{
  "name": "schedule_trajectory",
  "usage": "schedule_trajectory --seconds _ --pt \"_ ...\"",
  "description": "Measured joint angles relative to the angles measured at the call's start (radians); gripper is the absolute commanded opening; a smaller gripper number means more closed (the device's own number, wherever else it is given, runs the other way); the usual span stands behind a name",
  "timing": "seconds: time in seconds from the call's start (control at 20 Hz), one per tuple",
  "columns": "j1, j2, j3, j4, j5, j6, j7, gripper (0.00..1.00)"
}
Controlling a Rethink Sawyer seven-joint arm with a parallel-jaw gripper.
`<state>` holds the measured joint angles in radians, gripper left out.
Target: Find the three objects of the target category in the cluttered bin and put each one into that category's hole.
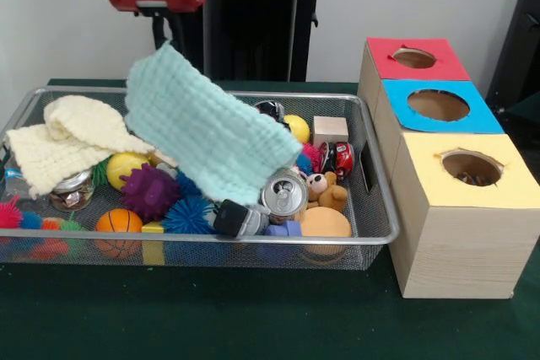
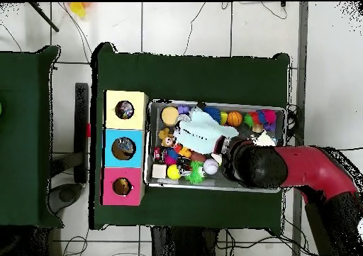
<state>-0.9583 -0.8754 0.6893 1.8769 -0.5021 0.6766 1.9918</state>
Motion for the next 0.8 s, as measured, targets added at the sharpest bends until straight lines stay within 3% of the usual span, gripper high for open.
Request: schedule_trajectory --seconds 0.8 --pt "-0.03 -0.003 0.029 0.032 -0.004 0.004 0.0 0.0"
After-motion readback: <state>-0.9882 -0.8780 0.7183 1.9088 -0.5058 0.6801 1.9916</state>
